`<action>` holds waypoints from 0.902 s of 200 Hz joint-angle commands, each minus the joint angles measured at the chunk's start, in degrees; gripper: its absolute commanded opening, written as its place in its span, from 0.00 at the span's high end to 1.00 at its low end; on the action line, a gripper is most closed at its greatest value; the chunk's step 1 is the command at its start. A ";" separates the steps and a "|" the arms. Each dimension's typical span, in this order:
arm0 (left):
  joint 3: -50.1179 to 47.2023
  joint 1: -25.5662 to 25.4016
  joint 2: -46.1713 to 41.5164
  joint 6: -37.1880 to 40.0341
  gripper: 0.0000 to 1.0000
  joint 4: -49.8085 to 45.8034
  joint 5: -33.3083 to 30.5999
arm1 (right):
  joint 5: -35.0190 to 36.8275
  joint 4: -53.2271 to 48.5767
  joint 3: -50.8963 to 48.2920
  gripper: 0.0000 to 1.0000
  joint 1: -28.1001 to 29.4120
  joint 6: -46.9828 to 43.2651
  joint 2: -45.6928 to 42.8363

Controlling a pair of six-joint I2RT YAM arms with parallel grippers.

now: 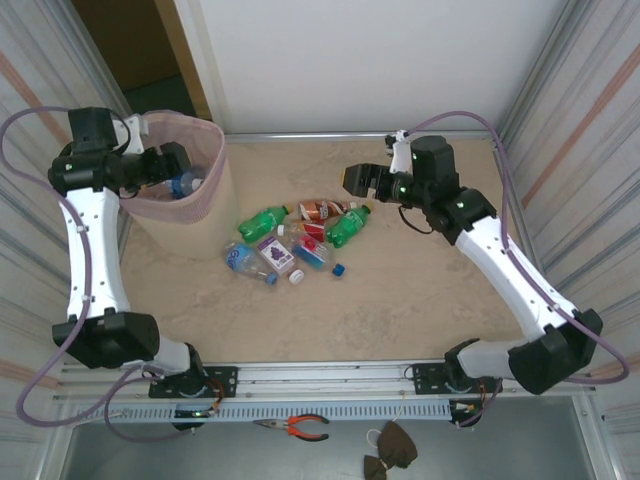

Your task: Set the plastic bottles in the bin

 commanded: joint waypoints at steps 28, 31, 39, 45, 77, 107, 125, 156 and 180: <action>-4.52 -0.22 -5.24 -0.18 0.15 6.11 6.19 | 3.95 -9.96 4.11 0.20 -3.83 20.19 9.68; -4.79 -0.19 -5.43 -0.32 0.15 6.29 6.35 | 4.46 -10.93 4.62 0.20 -3.72 20.81 10.49; -5.26 -0.24 -5.88 -0.50 0.15 6.60 6.67 | 6.48 -14.19 6.23 0.21 -3.65 22.67 12.77; -5.72 -0.18 -6.24 -0.65 0.15 6.83 6.98 | 8.26 -17.10 7.64 0.21 -3.57 24.46 14.63; -7.42 -0.23 -7.33 -1.51 0.15 7.88 8.92 | 10.82 -25.38 13.05 0.23 -3.48 29.54 23.78; -8.85 -0.67 -7.75 -1.91 0.15 8.61 9.57 | 11.44 -23.64 13.54 0.24 -3.89 31.94 29.50; -9.34 -1.15 -7.76 -2.13 0.16 8.87 9.73 | 11.91 -21.91 14.23 0.25 -4.59 31.80 32.63; -9.41 -2.09 -7.53 -2.18 0.15 9.25 10.04 | 11.08 -18.27 15.34 0.25 -6.32 30.69 37.48; -9.32 -2.71 -7.40 -2.26 0.15 9.38 9.92 | 9.87 -16.10 16.73 0.25 -7.22 30.24 40.67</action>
